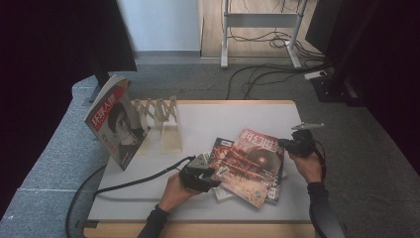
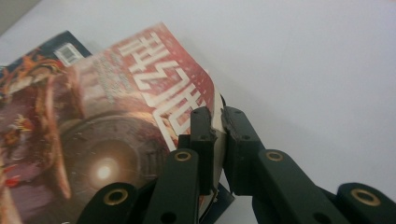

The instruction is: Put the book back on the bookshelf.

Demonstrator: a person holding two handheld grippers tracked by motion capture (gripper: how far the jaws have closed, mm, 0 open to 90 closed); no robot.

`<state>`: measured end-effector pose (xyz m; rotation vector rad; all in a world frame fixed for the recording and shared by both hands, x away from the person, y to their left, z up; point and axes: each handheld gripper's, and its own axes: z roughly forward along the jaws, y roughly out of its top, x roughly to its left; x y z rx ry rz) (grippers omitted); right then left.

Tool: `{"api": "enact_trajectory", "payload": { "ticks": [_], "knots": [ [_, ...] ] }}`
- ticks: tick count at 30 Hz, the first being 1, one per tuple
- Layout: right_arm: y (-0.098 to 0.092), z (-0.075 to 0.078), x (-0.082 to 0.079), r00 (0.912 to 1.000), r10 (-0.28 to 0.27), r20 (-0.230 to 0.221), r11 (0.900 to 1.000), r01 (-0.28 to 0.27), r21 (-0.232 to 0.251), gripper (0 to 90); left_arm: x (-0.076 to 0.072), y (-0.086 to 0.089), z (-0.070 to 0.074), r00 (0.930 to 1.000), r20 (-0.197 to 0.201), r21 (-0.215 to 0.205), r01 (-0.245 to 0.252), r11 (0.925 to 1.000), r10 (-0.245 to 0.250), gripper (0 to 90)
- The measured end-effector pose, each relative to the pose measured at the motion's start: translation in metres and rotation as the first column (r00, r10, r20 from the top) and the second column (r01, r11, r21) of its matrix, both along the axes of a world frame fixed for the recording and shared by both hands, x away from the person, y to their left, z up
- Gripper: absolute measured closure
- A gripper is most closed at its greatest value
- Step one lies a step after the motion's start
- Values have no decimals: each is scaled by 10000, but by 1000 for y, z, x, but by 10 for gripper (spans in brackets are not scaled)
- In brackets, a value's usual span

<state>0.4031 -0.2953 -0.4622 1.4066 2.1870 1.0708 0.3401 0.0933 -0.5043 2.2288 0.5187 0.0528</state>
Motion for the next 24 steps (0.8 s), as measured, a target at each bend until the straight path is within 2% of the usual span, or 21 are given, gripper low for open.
{"api": "enact_trajectory", "payload": {
  "ticks": [3,8,11,15,21,24],
  "knots": [
    [4,12,-5,9989,293,371,9996,-291,-52,824,2,1,1,9998,26,176,-207,9996,207,289],
    [10,31,-14,9934,656,940,9976,-632,-286,824,3,3,4,9999,26,363,-136,9992,136,201],
    [12,42,-19,9896,759,1220,9971,-739,-203,824,4,5,8,9999,-98,248,-37,9997,39,161],
    [16,58,-26,9821,986,1607,9951,-975,-149,823,6,7,13,9997,-230,17,55,10000,-54,170],
    [29,81,-35,9662,1526,2076,9880,-1538,-105,825,4,8,16,9998,-135,44,163,9999,-162,176],
    [38,88,-38,9593,1729,2234,9848,-1719,-238,826,3,10,20,9999,-61,96,152,9998,-152,176]
  ]
}}
